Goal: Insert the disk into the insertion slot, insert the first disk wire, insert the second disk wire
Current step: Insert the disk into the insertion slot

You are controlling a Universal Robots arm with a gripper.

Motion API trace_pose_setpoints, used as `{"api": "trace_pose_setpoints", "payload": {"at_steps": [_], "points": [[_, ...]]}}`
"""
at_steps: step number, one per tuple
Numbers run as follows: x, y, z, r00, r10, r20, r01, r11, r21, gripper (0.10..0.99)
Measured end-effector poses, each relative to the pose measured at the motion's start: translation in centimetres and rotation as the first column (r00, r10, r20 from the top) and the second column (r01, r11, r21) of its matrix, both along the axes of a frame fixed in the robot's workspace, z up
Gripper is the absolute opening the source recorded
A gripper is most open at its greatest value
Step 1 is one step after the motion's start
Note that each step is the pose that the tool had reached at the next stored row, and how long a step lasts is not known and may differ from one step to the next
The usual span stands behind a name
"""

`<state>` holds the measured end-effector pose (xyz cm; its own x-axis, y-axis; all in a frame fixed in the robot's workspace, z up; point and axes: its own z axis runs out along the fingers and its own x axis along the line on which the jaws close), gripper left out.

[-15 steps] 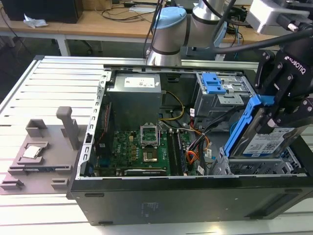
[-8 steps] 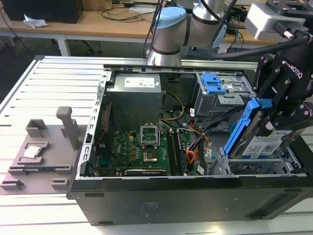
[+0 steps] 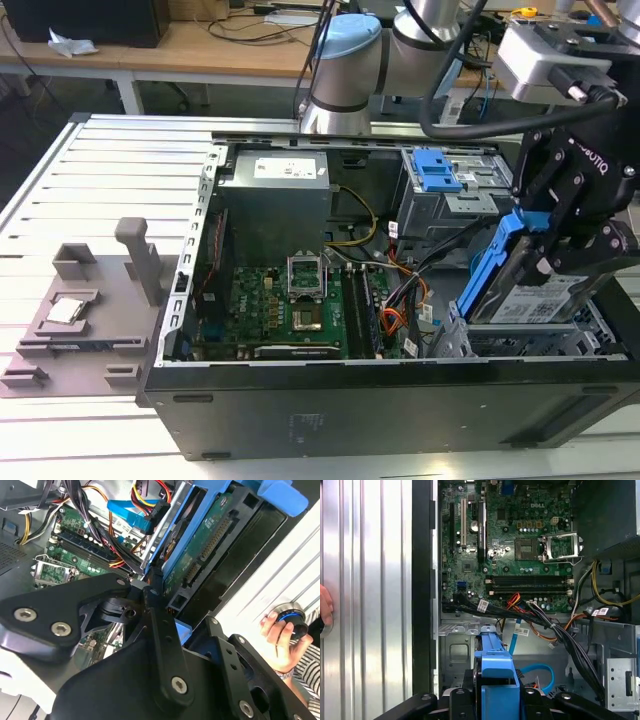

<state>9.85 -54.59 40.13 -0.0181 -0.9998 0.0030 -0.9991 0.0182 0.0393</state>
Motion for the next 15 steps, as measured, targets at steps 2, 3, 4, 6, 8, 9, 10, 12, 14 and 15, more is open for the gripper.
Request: {"api": "trace_pose_setpoints", "payload": {"at_steps": [2,3,4,6,8,9,10,12,14,15], "points": [[0.0,0.0,-0.13,1.0,0.0,0.0,0.0,1.0,0.0,0.365],[0.0,0.0,-0.14,1.0,0.0,0.0,0.0,1.0,0.0,0.365],[0.0,0.0,-0.14,1.0,0.0,0.0,0.0,1.0,0.0,0.365],[0.0,0.0,-0.17,1.0,0.0,0.0,0.0,1.0,0.0,0.365],[0.0,0.0,-0.2,1.0,0.0,0.0,0.0,1.0,0.0,0.365],[0.0,0.0,-0.2,1.0,0.0,0.0,0.0,1.0,0.0,0.376],[0.0,0.0,-0.22,1.0,0.0,0.0,0.0,1.0,0.0,0.376],[0.0,0.0,-0.25,1.0,0.0,0.0,0.0,1.0,0.0,0.439],[0.0,0.0,-0.27,1.0,0.0,0.0,0.0,1.0,0.0,0.439],[0.0,0.0,-0.28,1.0,0.0,0.0,0.0,1.0,0.0,0.439]]}}
